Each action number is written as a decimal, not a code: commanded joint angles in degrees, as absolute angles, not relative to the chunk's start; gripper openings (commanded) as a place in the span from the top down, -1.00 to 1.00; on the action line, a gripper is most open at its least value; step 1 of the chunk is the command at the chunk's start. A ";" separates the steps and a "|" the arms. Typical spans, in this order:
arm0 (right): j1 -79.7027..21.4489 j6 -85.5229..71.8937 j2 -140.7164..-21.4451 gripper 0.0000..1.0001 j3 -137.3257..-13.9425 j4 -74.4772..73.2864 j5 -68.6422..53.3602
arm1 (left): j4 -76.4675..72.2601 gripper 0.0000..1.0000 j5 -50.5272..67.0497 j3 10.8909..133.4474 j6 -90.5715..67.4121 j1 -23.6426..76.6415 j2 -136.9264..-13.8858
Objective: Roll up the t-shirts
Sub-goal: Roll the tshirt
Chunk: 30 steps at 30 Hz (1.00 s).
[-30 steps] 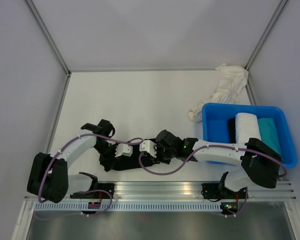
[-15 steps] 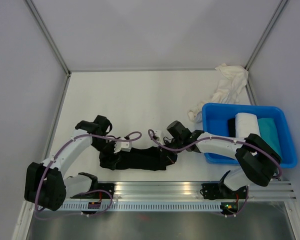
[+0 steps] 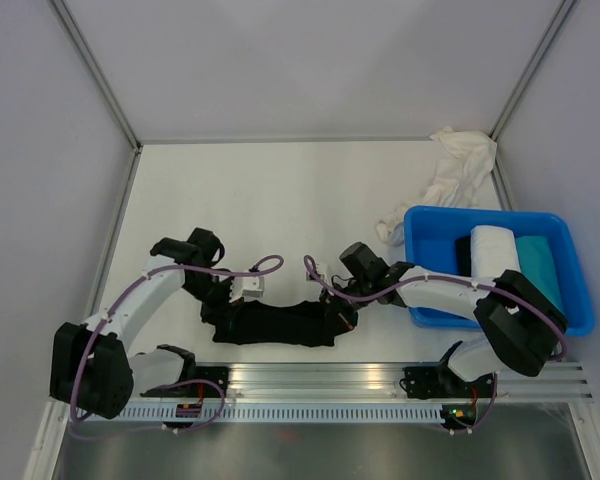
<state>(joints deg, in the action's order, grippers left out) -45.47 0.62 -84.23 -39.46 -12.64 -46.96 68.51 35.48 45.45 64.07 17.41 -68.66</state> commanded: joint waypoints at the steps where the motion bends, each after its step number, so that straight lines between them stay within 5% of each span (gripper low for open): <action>1: -45.00 0.18 -82.18 0.99 -38.06 -11.52 -53.07 | 73.74 0.56 39.56 47.64 68.73 17.05 -68.72; 8: -37.80 -0.62 -89.55 0.86 -40.51 -12.22 -55.28 | 67.16 0.50 37.18 48.24 65.04 12.58 -81.11; 12: -33.05 -4.12 -91.41 0.27 -43.32 -12.22 -48.89 | 65.13 0.45 38.14 51.41 63.55 9.32 -88.58; 13: -32.79 -4.57 -91.32 -0.10 -43.77 -12.39 -47.39 | 64.69 0.45 38.41 51.85 63.28 9.14 -90.86; 15: -32.78 -4.92 -89.74 -0.25 -44.47 -12.31 -45.36 | 64.42 0.47 39.02 52.21 63.72 9.14 -92.02; 16: -32.78 -5.10 -88.78 -0.92 -44.39 -12.22 -45.09 | 64.25 0.50 39.55 52.12 63.89 9.14 -92.46; 30: -35.94 -12.66 -77.07 -0.96 -30.59 14.05 -43.42 | 62.23 0.54 38.41 50.45 65.13 7.74 -94.13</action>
